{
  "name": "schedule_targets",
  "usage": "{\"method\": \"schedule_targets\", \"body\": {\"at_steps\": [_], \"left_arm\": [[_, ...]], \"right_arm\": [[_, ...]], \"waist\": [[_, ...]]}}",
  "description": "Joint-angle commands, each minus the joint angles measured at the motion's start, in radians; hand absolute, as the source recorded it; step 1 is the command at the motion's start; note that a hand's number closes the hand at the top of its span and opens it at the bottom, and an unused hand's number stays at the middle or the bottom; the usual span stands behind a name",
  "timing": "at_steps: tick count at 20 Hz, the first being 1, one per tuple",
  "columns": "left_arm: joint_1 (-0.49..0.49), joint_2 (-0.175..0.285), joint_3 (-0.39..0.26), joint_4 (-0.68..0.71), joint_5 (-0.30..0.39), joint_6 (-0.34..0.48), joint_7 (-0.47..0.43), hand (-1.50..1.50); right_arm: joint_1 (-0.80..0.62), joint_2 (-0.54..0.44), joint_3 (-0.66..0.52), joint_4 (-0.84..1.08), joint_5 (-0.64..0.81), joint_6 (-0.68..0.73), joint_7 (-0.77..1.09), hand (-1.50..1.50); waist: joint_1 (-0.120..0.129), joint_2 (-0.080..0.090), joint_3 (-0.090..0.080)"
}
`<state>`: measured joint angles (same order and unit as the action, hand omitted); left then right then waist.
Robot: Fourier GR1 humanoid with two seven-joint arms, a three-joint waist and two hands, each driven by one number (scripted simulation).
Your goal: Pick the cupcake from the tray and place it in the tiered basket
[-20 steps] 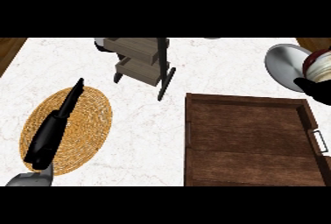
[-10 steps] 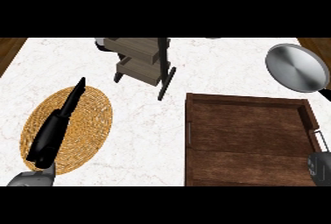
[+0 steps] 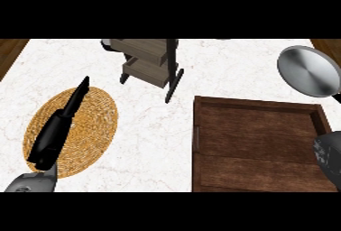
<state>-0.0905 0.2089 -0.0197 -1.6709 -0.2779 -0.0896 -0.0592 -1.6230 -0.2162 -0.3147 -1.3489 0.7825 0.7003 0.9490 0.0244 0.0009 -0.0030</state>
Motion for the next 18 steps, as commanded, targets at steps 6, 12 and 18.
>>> {"method": "schedule_targets", "body": {"at_steps": [6,12,18], "left_arm": [[-0.087,-0.008,-0.002,-0.026,0.005,-0.015,0.089,0.0],[-0.041,-0.009,-0.011,0.021,-0.011,-0.011,0.004,0.0],[-0.049,-0.008,-0.006,0.038,-0.008,-0.015,-0.019,0.0]], "right_arm": [[-0.2,0.076,-0.031,0.421,0.087,-0.271,0.022,1.5],[-0.228,0.111,-0.045,0.65,0.119,-0.441,-0.078,1.5],[-0.268,0.141,-0.061,0.834,0.136,-0.557,-0.1,1.5]], "waist": [[0.023,0.011,0.0],[0.037,0.02,-0.001],[0.047,0.023,-0.002]]}}
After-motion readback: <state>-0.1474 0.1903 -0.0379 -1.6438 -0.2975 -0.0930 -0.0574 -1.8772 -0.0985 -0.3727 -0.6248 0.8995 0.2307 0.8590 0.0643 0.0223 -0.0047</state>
